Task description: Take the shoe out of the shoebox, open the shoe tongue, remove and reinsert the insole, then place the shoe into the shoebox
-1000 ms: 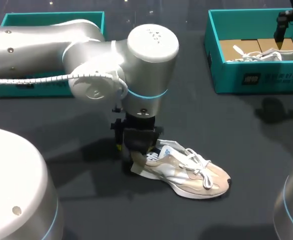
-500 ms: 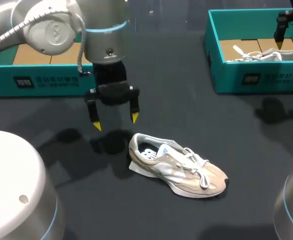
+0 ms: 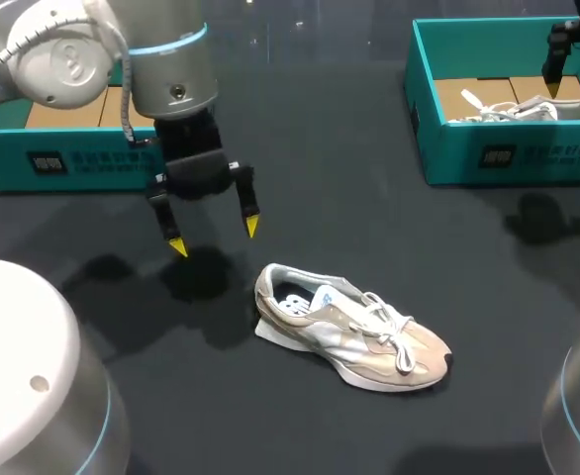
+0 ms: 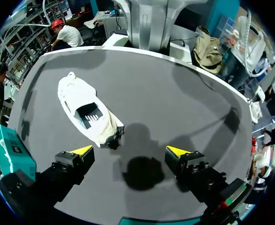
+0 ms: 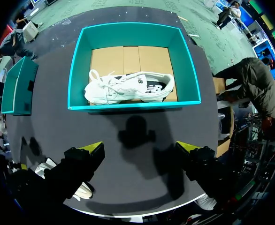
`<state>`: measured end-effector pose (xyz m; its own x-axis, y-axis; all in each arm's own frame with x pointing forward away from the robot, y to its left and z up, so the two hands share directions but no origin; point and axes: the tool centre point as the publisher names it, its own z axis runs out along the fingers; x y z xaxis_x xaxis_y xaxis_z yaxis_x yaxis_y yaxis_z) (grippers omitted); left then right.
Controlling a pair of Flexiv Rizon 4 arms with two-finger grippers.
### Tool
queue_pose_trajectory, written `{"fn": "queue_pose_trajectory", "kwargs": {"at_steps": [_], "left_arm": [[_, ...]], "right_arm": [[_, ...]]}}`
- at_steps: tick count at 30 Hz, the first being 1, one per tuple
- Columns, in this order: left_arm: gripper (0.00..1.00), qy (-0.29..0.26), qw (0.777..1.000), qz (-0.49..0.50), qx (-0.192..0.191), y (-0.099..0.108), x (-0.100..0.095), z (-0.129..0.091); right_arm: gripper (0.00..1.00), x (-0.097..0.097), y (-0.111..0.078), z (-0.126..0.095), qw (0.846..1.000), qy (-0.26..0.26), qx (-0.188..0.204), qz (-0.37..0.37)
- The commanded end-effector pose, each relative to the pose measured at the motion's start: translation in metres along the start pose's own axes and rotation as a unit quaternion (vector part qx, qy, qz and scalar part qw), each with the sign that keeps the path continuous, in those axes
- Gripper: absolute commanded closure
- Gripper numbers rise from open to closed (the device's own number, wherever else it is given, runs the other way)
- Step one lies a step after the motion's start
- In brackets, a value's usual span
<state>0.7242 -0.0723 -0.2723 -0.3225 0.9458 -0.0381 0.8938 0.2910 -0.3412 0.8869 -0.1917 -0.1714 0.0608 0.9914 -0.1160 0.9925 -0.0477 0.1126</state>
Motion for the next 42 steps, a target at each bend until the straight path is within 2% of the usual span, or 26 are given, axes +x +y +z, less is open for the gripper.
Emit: {"fn": "queue_pose_trajectory", "kwargs": {"at_steps": [1, 4, 7, 8, 9, 12, 13, 26, 27, 29, 33, 37, 41, 42], "left_arm": [[0.00, -0.035, 0.999, -0.032, 0.026, 0.006, 0.015, -0.011], [0.00, -0.079, 0.992, -0.093, 0.042, 0.016, 0.035, -0.020], [0.00, -0.107, 0.982, -0.149, 0.047, 0.024, 0.053, -0.017], [0.00, -0.103, 0.978, -0.176, 0.052, 0.026, 0.057, -0.015], [0.00, -0.095, 0.973, -0.194, 0.078, 0.027, 0.061, -0.012], [0.00, -0.103, 0.956, -0.256, 0.096, 0.032, 0.069, -0.004], [0.00, -0.105, 0.947, -0.286, 0.100, 0.034, 0.070, -0.003], [0.00, -0.105, 0.947, -0.286, 0.100, 0.034, 0.070, -0.003], [0.00, -0.130, 0.937, -0.311, 0.094, 0.037, 0.068, 0.002], [0.00, -0.146, 0.922, -0.334, 0.128, 0.038, 0.072, 0.010], [0.00, -0.187, 0.898, -0.372, 0.141, 0.039, 0.077, 0.031], [0.00, -0.212, 0.878, -0.396, 0.163, 0.037, 0.075, 0.041], [0.00, -0.232, 0.861, -0.402, 0.207, 0.034, 0.073, 0.053], [0.00, -0.228, 0.857, -0.403, 0.227, 0.035, 0.072, 0.056]], "right_arm": [[0.00, 0.000, 0.000, 0.000, 1.000, 0.000, 0.000, 0.000], [0.00, 0.000, 0.000, 0.000, 1.000, 0.000, 0.000, 0.000], [0.00, 0.000, 0.000, 0.000, 1.000, 0.000, 0.000, 0.000], [0.00, 0.000, 0.000, 0.000, 1.000, 0.000, 0.000, 0.000], [0.00, 0.000, 0.000, 0.000, 1.000, 0.000, 0.000, 0.000], [0.00, 0.000, 0.000, 0.000, 1.000, 0.000, 0.000, 0.000], [0.00, 0.000, 0.000, 0.000, 1.000, 0.000, 0.000, 0.000], [0.00, 0.000, 0.000, 0.000, 1.000, 0.000, 0.000, 0.000], [0.00, 0.000, 0.000, 0.000, 1.000, 0.000, 0.000, 0.000], [0.00, 0.000, 0.000, 0.000, 1.000, 0.000, 0.000, 0.000], [0.00, 0.000, 0.000, 0.000, 1.000, 0.000, 0.000, 0.000], [0.00, 0.000, 0.000, 0.000, 1.000, 0.000, 0.000, 0.000], [0.00, 0.000, 0.000, 0.000, 1.000, 0.000, 0.000, 0.000], [0.00, 0.000, 0.000, 0.000, 1.000, 0.000, 0.000, 0.000]]}}
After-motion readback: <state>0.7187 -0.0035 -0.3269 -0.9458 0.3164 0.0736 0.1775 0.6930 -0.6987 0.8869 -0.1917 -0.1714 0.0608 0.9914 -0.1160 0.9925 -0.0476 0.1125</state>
